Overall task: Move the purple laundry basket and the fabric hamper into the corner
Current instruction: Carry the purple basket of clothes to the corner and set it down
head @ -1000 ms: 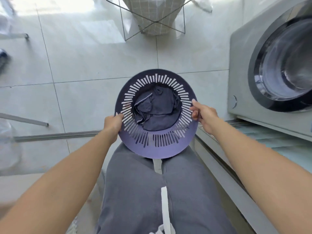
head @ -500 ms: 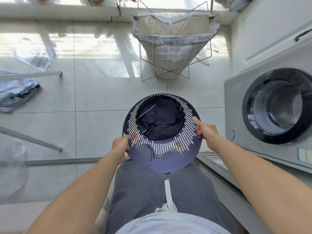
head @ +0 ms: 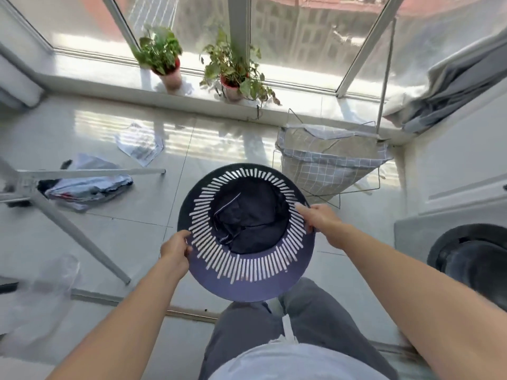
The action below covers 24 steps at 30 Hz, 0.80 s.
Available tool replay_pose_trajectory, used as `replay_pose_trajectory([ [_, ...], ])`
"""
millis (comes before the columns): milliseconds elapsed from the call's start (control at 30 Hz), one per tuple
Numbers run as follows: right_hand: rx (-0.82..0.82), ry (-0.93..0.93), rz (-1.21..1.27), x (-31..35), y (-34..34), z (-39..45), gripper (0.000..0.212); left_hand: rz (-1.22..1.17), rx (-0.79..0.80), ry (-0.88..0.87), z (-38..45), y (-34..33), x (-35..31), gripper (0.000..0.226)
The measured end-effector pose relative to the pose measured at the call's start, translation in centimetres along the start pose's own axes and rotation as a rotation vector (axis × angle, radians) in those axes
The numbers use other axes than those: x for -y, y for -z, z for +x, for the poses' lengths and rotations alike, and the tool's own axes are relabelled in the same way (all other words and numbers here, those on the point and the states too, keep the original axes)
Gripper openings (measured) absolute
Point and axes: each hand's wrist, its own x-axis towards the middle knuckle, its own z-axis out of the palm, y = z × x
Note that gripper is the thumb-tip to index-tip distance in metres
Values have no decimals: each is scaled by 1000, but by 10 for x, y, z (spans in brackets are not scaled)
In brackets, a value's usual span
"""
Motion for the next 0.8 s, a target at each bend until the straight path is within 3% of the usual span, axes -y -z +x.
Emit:
replay_pose_trajectory([
  [267, 52, 131, 27, 124, 4, 37, 54, -149, -37, -4, -31, -10, -99, 26],
  [533, 320, 274, 214, 272, 32, 68, 47, -410, -26, -109, -73, -32, -200, 36],
  [800, 422, 395, 268, 397, 38, 94, 36, -575, 34, -220, -96, -48, -277, 33],
])
